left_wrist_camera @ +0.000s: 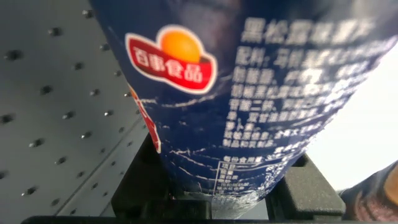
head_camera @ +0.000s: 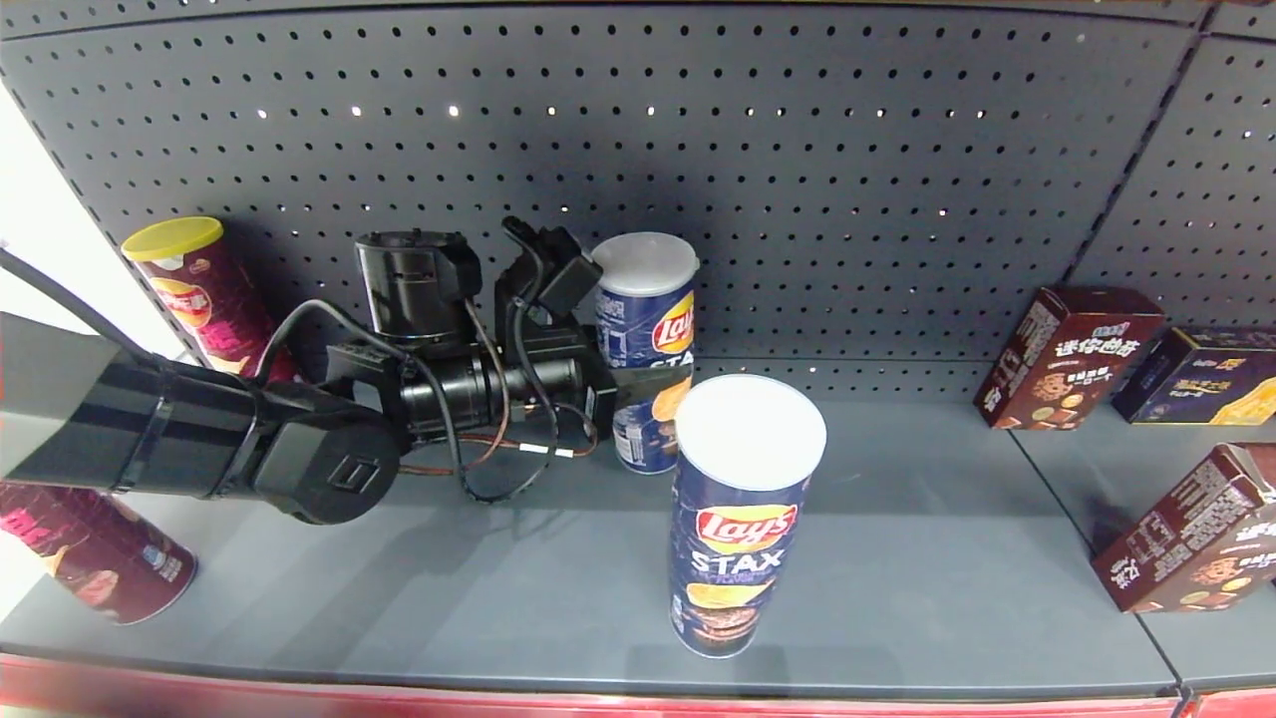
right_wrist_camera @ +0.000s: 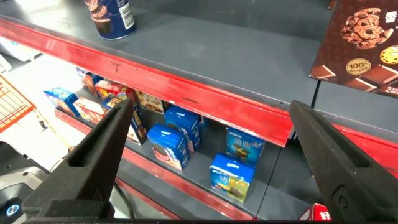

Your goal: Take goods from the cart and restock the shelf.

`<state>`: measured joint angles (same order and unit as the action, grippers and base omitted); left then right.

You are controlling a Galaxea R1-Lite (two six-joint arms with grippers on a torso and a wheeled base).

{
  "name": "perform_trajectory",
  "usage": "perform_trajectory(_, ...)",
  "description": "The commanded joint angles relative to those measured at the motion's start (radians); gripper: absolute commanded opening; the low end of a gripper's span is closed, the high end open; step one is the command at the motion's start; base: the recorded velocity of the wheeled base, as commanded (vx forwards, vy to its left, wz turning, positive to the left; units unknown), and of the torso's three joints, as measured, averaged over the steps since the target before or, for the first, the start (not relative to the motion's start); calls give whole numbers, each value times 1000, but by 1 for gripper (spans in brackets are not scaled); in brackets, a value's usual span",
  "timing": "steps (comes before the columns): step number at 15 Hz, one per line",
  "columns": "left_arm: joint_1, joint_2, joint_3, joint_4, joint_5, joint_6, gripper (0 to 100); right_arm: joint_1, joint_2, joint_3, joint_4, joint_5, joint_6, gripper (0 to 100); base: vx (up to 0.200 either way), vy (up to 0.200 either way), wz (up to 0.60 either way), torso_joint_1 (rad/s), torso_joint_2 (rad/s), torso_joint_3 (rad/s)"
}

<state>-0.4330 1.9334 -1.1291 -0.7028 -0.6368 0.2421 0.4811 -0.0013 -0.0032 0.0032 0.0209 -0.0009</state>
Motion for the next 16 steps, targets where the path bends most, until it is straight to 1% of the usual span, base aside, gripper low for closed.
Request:
perform_trajectory(1, 0, -2, 0, 0, -1, -1, 0, 1, 1, 0, 0, 1, 1, 100, 0, 0, 0, 0, 0, 0)
perform_trajectory(3, -6, -5, 0, 0, -3, -3, 0, 1, 1, 0, 0, 1, -1, 100, 0, 0, 0, 0, 0, 0)
perform_trajectory(5, -9, -8, 5, 0, -3, -18, 0, 1, 1, 0, 0, 1, -1, 100, 0, 0, 0, 0, 0, 0)
perform_trajectory(6, -13, -8, 8, 0, -3, -32, 0, 1, 1, 0, 0, 1, 1, 100, 0, 0, 0, 0, 0, 0)
perform_trajectory(13, -15, 13, 17, 0, -3, -34, 0, 1, 1, 0, 0, 1, -1, 100, 0, 0, 0, 0, 0, 0)
perform_trajectory(16, -15, 29, 19, -1, 0, -29, 0, 1, 1, 0, 0, 1, -1, 100, 0, 0, 0, 0, 0, 0)
